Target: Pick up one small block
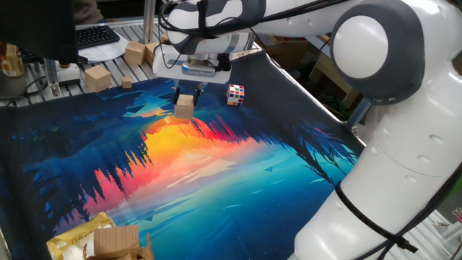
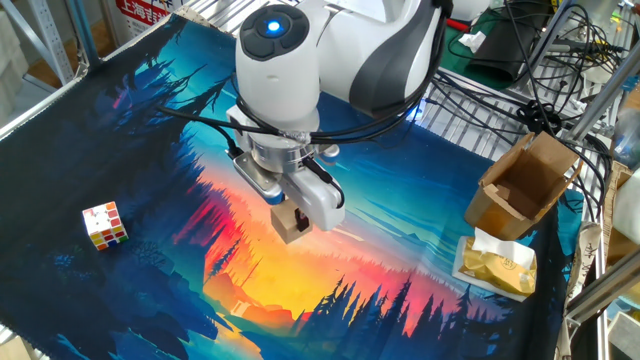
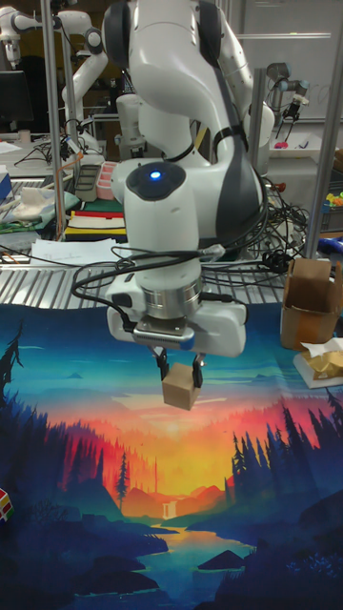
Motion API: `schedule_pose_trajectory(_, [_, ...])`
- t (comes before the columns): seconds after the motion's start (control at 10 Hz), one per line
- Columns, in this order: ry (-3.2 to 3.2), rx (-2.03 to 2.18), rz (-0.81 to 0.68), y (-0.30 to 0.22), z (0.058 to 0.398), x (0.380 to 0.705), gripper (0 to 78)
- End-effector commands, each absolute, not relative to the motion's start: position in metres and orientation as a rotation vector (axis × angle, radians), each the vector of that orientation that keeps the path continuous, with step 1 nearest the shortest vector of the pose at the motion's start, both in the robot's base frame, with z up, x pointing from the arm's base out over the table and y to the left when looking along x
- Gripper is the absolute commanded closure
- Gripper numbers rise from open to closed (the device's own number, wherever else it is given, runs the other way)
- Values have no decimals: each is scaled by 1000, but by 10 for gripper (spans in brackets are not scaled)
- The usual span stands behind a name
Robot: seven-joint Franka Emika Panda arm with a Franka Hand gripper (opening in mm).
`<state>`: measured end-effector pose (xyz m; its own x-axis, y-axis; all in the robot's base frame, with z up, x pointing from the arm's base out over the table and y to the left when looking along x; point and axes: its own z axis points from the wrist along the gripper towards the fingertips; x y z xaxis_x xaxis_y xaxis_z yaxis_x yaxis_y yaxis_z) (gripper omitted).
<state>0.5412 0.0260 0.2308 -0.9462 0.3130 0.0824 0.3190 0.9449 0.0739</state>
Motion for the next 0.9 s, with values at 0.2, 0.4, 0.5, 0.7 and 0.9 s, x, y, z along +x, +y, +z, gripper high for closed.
schedule_pose_trajectory(0.2, [-3032,-499,-134,27,233,542,764])
schedule_pose_trajectory(0.4, [-3032,-501,-131,27,233,542,764])
schedule_pose_trajectory(0.5, [-3033,-499,-127,27,233,542,764])
schedule_pose_trajectory(0.7, [-3036,-491,-124,27,233,542,764])
schedule_pose_trajectory(0.9, [-3038,-490,-118,27,233,542,764])
